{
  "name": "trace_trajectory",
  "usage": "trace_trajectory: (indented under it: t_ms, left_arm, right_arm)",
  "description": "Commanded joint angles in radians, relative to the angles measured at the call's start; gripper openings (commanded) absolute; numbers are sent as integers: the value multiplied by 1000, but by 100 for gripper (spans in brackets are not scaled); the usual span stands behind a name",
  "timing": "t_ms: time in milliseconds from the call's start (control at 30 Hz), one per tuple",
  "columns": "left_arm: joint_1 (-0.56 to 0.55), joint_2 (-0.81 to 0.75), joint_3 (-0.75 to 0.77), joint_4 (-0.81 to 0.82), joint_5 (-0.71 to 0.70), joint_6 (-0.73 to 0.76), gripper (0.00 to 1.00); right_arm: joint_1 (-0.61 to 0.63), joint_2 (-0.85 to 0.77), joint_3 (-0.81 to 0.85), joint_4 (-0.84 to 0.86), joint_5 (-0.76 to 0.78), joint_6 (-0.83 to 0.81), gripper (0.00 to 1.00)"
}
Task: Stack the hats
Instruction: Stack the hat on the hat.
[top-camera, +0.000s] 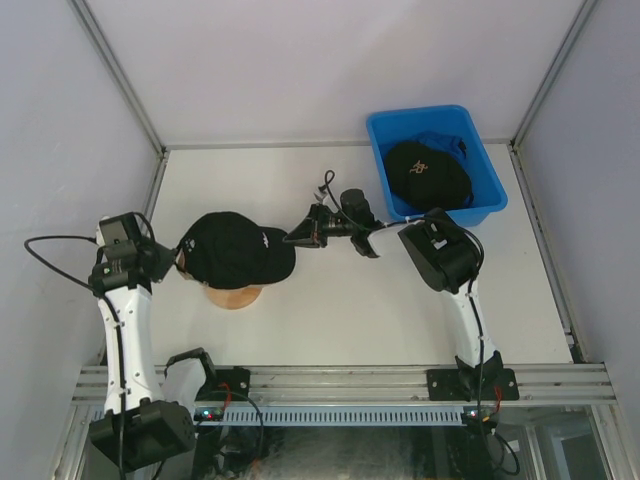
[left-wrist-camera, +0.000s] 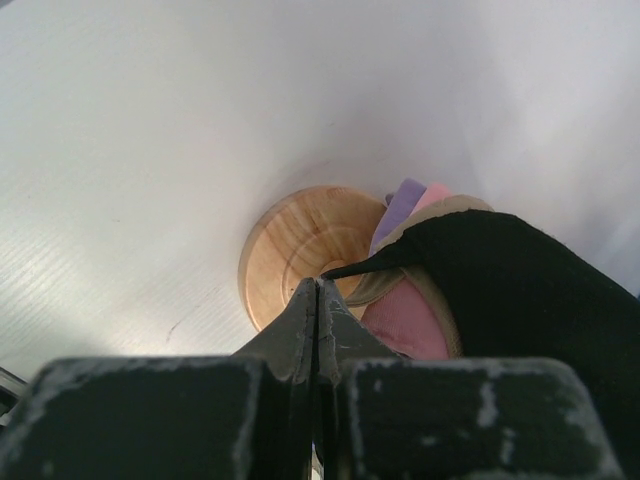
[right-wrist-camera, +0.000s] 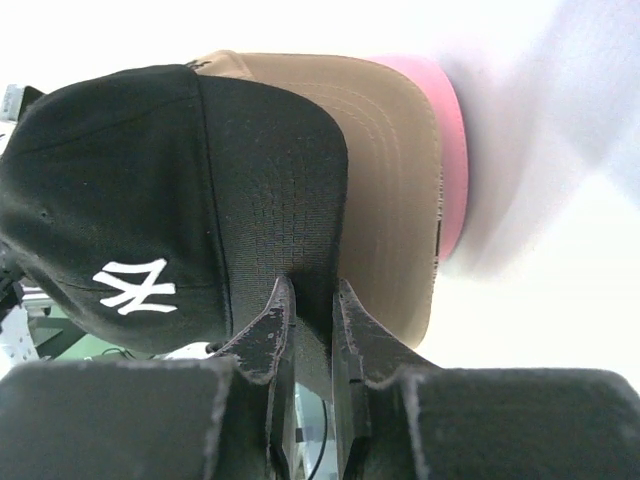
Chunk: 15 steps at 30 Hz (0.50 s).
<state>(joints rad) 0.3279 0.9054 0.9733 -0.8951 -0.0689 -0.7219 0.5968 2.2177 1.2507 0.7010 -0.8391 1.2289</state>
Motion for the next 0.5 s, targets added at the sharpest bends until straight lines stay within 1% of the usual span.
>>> trace_trajectory:
  t_ms: [0, 467]
  left_arm:
    - [0, 5, 13, -51, -87, 42, 0]
    - [-7, -9, -35, -51, -91, 44, 0]
  right_arm:
    - [1, 66, -9, -173, 59, -137, 0]
    - [22, 121, 31, -271, 72, -191, 0]
